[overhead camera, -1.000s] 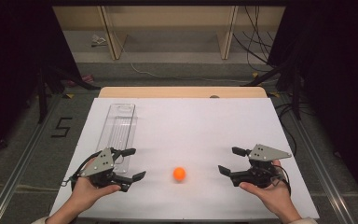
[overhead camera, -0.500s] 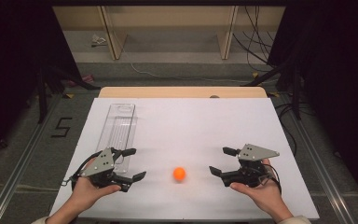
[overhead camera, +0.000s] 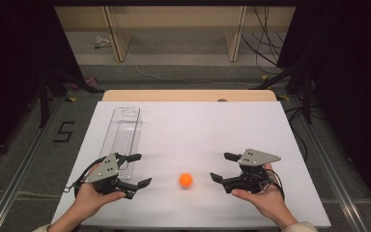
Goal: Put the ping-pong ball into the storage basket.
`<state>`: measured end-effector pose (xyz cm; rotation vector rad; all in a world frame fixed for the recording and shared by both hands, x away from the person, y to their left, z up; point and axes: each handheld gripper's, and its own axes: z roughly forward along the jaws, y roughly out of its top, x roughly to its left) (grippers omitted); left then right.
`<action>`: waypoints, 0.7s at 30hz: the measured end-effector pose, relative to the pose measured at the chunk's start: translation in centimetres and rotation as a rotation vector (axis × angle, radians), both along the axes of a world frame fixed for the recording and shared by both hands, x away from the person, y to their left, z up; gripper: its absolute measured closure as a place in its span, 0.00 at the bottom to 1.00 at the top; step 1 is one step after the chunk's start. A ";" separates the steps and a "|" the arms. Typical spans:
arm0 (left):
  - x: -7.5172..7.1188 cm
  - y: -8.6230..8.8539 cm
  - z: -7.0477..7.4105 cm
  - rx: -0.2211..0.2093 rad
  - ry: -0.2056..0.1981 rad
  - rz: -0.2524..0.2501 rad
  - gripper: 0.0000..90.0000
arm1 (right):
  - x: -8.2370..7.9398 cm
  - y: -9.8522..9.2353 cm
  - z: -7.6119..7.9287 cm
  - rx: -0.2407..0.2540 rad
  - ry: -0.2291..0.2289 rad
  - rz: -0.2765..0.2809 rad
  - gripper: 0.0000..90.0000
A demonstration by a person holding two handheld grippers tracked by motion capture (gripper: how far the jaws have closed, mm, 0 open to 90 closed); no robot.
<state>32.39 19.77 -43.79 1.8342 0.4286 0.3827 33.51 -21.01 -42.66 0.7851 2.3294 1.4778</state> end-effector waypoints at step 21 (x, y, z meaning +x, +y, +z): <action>0.0 0.0 0.0 0.000 0.000 -0.003 0.19 | 0.3 1.6 -0.3 -0.002 0.009 0.031 0.18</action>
